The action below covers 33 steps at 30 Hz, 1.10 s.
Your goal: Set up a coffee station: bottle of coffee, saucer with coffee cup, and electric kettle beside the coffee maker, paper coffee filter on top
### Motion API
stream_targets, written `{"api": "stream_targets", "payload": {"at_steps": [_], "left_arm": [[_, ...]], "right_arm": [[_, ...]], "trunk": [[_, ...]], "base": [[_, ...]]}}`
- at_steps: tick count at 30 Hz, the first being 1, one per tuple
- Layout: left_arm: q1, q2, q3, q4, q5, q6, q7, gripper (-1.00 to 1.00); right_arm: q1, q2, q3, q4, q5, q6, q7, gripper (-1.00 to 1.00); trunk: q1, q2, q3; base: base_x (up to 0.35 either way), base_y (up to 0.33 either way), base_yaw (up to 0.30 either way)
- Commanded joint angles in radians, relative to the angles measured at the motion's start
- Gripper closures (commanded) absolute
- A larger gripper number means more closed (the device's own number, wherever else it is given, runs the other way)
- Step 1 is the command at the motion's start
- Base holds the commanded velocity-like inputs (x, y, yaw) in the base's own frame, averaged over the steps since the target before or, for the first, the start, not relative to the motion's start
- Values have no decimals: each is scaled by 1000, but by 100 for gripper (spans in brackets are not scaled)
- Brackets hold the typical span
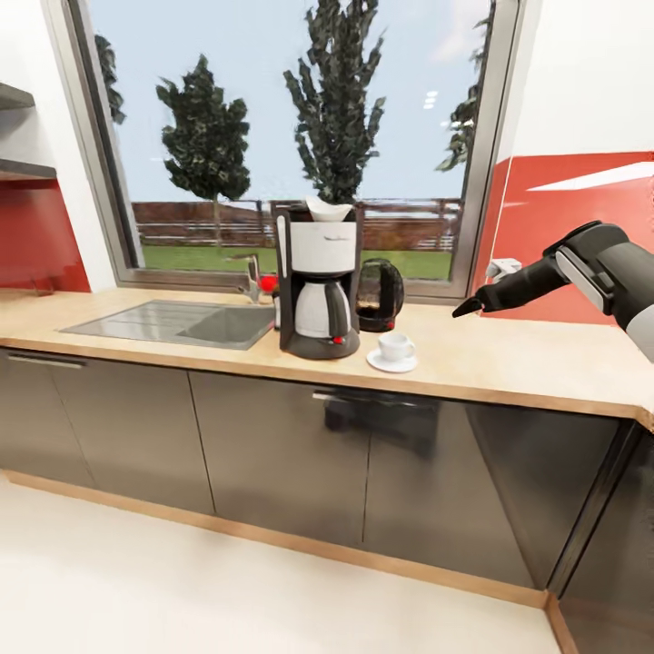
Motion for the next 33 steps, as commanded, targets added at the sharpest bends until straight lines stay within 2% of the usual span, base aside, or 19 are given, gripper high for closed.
{"api": "stream_targets", "payload": {"at_steps": [1,9,11,12,13,16,17,18,19,20,21,25,26,28,29,30,31,32,33], "left_arm": [[-1,0,-4,0,2,11,-3,-100],[-1,0,-4,0,2,12,-3,-100],[-1,0,-4,0,2,13,-3,-100],[-1,0,-4,0,2,14,-3,-100],[-1,0,-4,0,2,14,-3,-100],[-1,0,-4,0,2,15,-3,-100],[-1,0,-4,0,2,14,-3,-100],[-1,0,-4,0,2,14,-3,-100],[-1,0,-4,0,2,14,-3,-100],[-1,0,-4,0,2,13,-3,-100],[-1,0,-5,0,2,13,-3,-100],[-1,-1,-5,0,2,13,-3,-100],[-1,-1,-5,0,3,13,-3,-100],[-1,-1,-5,0,3,13,-3,-100],[-1,-1,-5,0,3,13,-3,-100],[-1,-2,-5,0,3,13,-3,-100],[-1,-2,-5,0,3,13,-3,-100],[-1,-3,-6,0,3,12,-3,-100],[-1,-8,-1,-2,3,11,-3,-100]], "right_arm": [[-2,-1,7,-1,-8,5,-1,-100],[-1,-2,8,-2,-14,4,11,-100],[9,-7,12,-5,-15,0,119,-100],[12,-9,13,-5,-14,-6,146,-100],[25,-13,15,-7,-12,-34,196,-100],[75,-18,19,-44,-10,-138,269,-100],[177,-22,21,-181,5,-202,304,-100],[239,-27,22,-276,30,-216,311,-100],[269,-30,22,-327,46,-218,313,-100],[378,-39,21,-493,128,-168,317,-100],[501,-43,20,-577,184,-109,316,-100],[641,-45,17,-605,203,-112,302,-100],[843,-44,-3,-588,203,-203,270,-100],[981,-38,-93,-499,186,-271,261,-100],[1060,-35,-186,-398,166,-352,259,-100],[1098,-34,-239,-315,151,-421,259,-100],[1112,-34,-260,-269,144,-456,259,-100],[1133,-34,-291,-163,134,-525,261,-100],[1155,-34,-323,75,119,-660,260,-100]], "trunk": [[-1,-1,-1],[-1,-1,-1],[-1,-1,-1],[-1,-1,-1],[-1,-1,-1],[-1,-1,-1],[-1,-1,-1],[-1,-1,-1],[-1,-1,-1],[-1,-1,-1],[-1,-1,-1],[-1,-1,-1],[-1,-1,-1],[-1,-1,-1],[-1,-1,-1],[-1,-1,-1],[-1,-1,-1],[-1,-1,-1],[-1,-1,-1]], "base": [[-304,174,0],[-304,173,0],[-134,65,0],[-84,41,0],[-54,26,0],[-31,15,0],[-9,4,0],[-6,3,0],[-5,2,0],[-2,1,0],[0,0,0],[0,0,0],[0,0,0],[0,0,0],[0,0,0],[0,0,0],[0,0,0],[0,0,0],[0,0,0]]}}
